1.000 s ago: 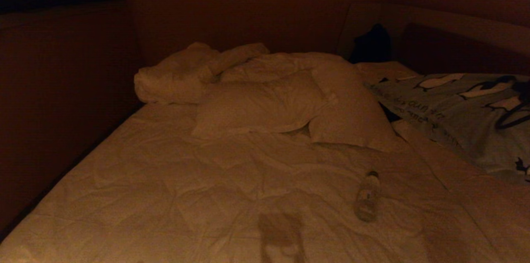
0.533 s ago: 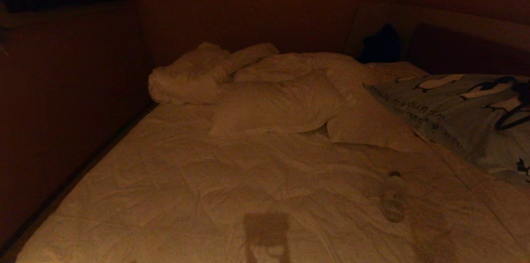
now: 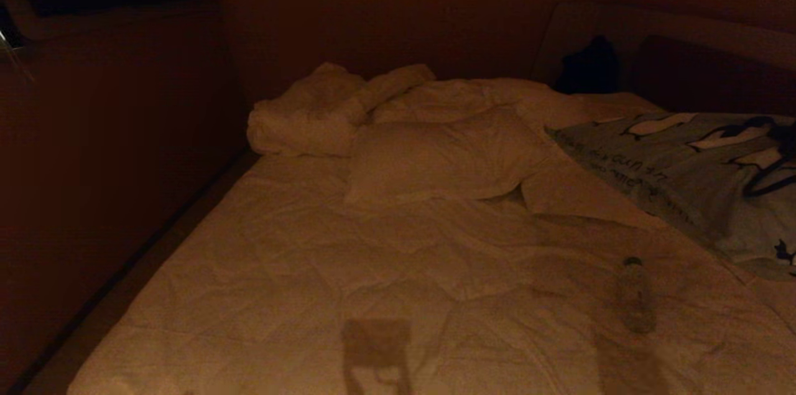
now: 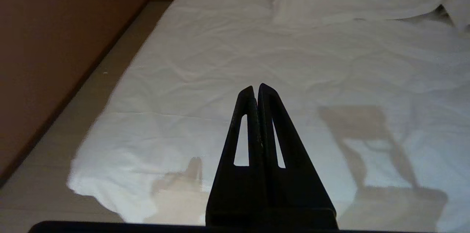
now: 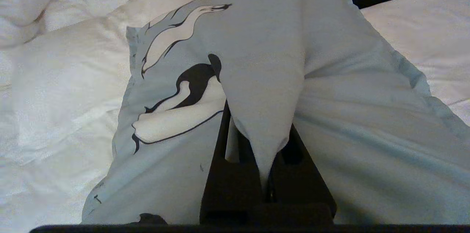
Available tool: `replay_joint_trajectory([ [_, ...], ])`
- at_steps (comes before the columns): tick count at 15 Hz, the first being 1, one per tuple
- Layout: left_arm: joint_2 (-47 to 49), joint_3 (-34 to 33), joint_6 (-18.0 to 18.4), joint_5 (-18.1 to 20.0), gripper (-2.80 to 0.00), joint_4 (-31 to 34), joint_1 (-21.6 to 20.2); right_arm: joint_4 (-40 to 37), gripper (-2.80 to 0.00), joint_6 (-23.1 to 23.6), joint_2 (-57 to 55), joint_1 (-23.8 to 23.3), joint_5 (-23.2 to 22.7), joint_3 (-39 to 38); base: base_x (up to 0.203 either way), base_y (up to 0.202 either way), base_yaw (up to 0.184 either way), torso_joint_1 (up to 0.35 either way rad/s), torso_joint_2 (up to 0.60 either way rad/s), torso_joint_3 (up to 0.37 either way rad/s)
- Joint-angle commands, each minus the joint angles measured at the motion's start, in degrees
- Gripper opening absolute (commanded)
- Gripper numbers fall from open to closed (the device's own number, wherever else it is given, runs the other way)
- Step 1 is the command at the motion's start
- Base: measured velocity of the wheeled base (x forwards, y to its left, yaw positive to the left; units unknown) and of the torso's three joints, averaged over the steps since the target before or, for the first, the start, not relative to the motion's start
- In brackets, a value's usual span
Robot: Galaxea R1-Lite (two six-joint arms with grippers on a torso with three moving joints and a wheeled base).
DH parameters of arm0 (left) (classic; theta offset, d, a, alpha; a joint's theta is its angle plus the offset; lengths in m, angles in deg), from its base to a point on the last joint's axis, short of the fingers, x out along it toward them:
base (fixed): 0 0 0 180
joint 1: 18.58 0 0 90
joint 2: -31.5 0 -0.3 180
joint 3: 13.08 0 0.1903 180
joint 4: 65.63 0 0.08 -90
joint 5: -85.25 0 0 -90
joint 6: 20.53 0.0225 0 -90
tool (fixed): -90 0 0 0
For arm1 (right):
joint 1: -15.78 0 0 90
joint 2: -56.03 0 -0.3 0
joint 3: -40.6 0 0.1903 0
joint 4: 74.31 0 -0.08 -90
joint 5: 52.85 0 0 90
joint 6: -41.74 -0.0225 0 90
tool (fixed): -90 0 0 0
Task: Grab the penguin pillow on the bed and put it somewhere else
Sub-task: Move to the foot of the bed
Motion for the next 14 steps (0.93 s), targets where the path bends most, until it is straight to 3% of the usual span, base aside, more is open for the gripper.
replay_joint_trajectory([
  [1, 0.02, 0.00, -0.03, -0.02, -2.80, 0.00, 0.04, 0.09, -2.80, -0.05, 0.06, 0.01, -0.07, 0.00, 0.000, 0.193, -0.001, 0.002, 0.00, 0.002],
  [14, 0.02, 0.00, -0.03, -0.02, -2.80, 0.00, 0.04, 0.12, -2.80, 0.04, -0.12, 0.27, -0.07, 0.00, 0.000, 0.195, 0.000, 0.002, 0.00, 0.002],
])
